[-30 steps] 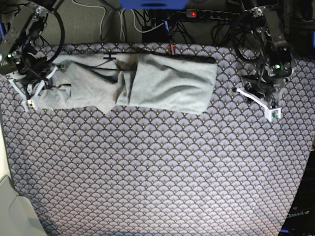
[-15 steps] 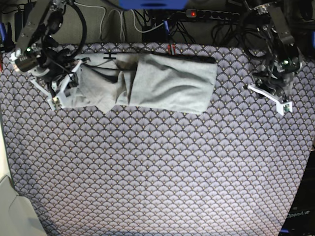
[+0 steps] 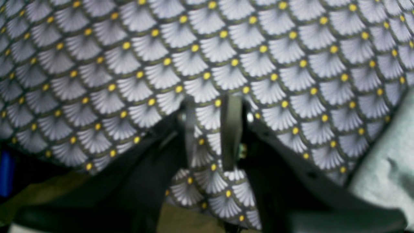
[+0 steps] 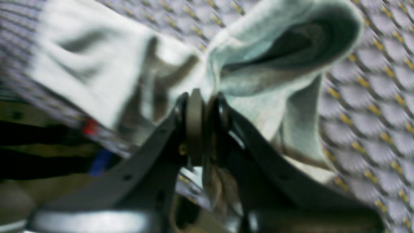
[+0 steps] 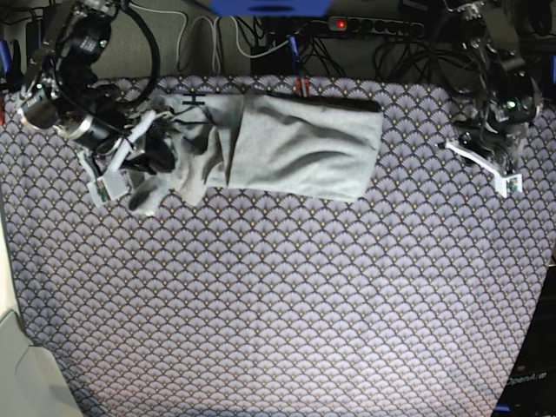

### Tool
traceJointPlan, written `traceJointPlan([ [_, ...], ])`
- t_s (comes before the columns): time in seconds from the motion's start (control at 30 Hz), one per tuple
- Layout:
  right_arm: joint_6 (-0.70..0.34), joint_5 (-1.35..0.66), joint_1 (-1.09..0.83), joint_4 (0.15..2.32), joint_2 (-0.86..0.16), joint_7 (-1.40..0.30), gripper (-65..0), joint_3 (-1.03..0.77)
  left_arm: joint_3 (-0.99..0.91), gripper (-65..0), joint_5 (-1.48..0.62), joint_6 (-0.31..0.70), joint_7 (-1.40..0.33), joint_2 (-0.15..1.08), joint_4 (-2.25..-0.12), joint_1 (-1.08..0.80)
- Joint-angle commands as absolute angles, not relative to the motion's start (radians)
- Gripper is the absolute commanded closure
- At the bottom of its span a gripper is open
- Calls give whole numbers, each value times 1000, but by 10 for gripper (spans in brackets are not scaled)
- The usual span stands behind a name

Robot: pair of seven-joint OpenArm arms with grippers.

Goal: Fold the T-shirt properly
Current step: 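Grasp the folded shirt end with the right gripper and fold it over the middle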

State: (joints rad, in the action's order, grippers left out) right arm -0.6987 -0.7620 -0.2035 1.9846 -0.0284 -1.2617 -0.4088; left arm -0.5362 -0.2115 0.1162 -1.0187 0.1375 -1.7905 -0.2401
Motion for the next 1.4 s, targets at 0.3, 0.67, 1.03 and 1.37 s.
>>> traceJointPlan([
  [0.3,-698,-1044,-199,2005,-41,-1322,0,-407,-588,-144,-205,113,-1006,168,-1813,-245],
  [0.67,-698,-1044,-209,2005,-13,-1311,0,-150,-588,-144,-203,111,-1006,170,-1813,-265],
  [1.03,-698,-1038,-171,1992,10,-1202,0,54,-588,-144,-203,111,-1006,170,-1813,-265],
  [1.37,-698,-1038,-65,1877,-13,-1190,0,183,-588,-144,-209,111,-1006,171,-1813,-266],
])
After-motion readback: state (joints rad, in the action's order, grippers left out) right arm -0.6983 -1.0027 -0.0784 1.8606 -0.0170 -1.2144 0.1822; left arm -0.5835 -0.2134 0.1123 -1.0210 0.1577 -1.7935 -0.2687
